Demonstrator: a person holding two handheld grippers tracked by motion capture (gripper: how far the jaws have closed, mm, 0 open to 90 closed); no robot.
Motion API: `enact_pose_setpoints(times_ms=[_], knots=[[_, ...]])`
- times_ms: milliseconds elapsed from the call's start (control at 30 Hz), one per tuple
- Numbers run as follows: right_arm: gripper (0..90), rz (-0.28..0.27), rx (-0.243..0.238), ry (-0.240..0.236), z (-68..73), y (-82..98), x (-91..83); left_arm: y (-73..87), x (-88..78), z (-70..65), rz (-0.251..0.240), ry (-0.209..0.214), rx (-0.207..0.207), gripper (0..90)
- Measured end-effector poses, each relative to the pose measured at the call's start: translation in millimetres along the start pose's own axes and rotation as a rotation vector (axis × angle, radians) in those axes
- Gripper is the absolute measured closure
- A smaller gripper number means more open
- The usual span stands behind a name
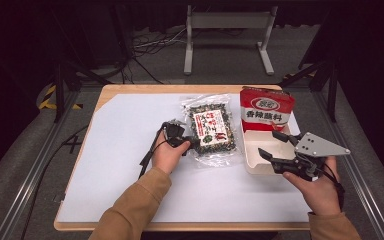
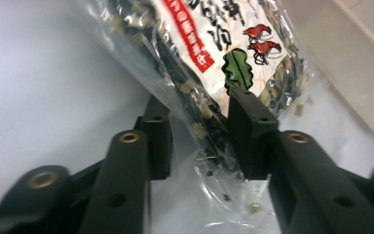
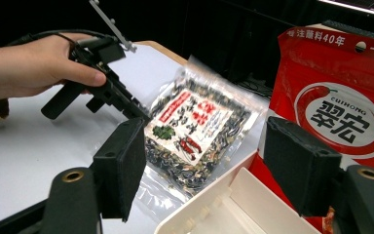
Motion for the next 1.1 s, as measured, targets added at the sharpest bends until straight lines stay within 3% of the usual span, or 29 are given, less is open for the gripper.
enact_pose_setpoints(times_ms=[100,233,433,633,767,867,933,1000,1100], knots=[[32.7,0.001,-0.003,-0.002,0.7,0.1,0.2,-2.2,-2.8,-2.7,-0.029,0.008,0.010,73.2],[32.7,-0.003,-0.002,0.000,0.4,-0.3,-0.7,-6.9,-13.3,-7.2,-0.068,0.049,0.027,79.3],[32.7,0.000,0.002,0.002,-0.9,0.8,-0.6,-8.6,-32.5,-10.6,-0.082,0.024,0.096,80.4],[32.7,0.002,0.002,0.000,-0.1,0.5,1.6,-9.2,-57.8,-14.9,-0.135,0.018,0.155,81.6],[32.7,0.003,0.000,-0.004,0.8,0.3,3.5,-10.0,-74.7,-16.9,-0.176,-0.009,0.207,82.5],[32.7,0.005,0.001,-0.006,1.0,0.6,5.1,-10.2,-86.8,-19.3,-0.189,-0.008,0.218,83.6],[32.7,0.008,0.000,-0.009,1.3,1.4,7.1,-10.2,-97.1,-23.9,-0.205,-0.008,0.256,84.9],[32.8,0.010,0.001,-0.010,1.4,1.8,8.1,-10.4,-102.9,-26.7,-0.216,0.004,0.256,87.3],[32.8,0.011,0.003,-0.014,2.4,1.7,8.4,-11.3,-110.6,-27.6,-0.226,-0.010,0.282,88.1]])
Point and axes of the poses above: each handheld gripper's, and its own axes: x roughly forward along the jaws, y roughly out of its underside, z roughly to its left, the point moved 4 cm from there along x, roughly forward along the jaws, and after that the axes turned 3 degrees about -z, right-handed, at the moved point
